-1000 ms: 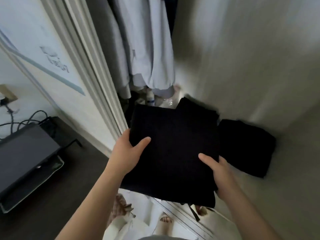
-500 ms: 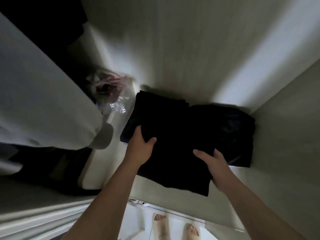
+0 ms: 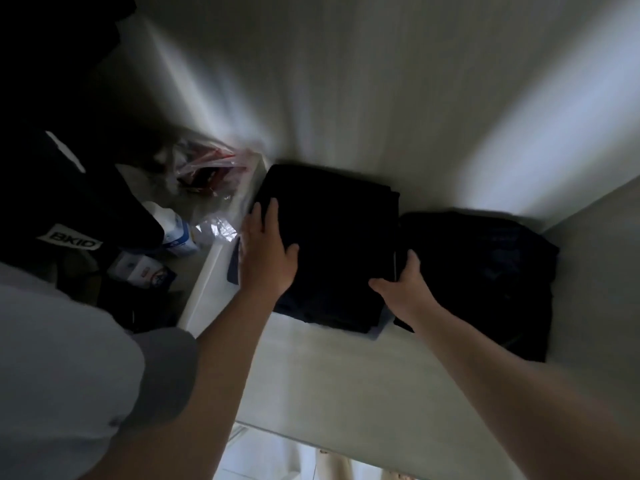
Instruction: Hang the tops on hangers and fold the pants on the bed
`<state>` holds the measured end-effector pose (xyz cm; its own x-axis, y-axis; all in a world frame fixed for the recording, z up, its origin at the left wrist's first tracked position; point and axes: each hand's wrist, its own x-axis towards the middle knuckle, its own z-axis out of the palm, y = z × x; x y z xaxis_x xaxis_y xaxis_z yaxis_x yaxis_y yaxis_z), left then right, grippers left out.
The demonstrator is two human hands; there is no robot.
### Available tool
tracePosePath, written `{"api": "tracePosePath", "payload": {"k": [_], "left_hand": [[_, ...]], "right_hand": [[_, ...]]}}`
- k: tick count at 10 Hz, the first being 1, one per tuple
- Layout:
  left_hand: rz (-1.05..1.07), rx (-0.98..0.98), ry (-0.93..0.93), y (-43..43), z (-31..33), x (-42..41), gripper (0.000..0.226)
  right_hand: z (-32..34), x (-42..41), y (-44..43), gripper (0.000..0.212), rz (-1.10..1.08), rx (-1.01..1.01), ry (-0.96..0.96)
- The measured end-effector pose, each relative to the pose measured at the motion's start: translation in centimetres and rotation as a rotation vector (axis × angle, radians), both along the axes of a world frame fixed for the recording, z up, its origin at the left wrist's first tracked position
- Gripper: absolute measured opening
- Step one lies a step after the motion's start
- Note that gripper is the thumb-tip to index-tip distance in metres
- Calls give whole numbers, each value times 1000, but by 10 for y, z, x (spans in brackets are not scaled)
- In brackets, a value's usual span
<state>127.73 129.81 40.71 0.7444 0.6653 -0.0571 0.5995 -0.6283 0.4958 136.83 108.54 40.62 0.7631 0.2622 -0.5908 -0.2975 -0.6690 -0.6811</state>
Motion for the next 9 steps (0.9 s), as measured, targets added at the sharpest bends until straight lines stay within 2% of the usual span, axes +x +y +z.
{"api": "tracePosePath", "payload": {"k": [1, 2, 3, 4, 5, 7, 8, 9], "left_hand": [[-141, 168, 85, -21, -21, -8, 85], [-151, 141, 256, -35, -49, -10, 81], [-147, 48, 365, -43, -78, -16, 74], [-213, 47, 422, -43, -101, -27, 69], [-241, 18, 475, -36, -110, -23, 70], [-272, -63, 610, -26, -100, -6, 76], [-265, -105, 595, -28, -85, -6, 77], [-264, -54, 498, -50, -74, -25, 73]], "right_hand": [[-1, -14, -9, 98, 269, -231, -496], [-13, -29, -2, 97, 635, -237, -649], [-40, -33, 7, 98, 779, -382, -499], [-66, -30, 10, 104, 762, -448, -387], [-81, -24, 12, 104, 774, -459, -372], [-72, -7, 19, 105, 823, -478, -214], [-55, -9, 14, 97, 827, -459, -211], [-40, -30, -6, 87, 832, -437, -248]]}}
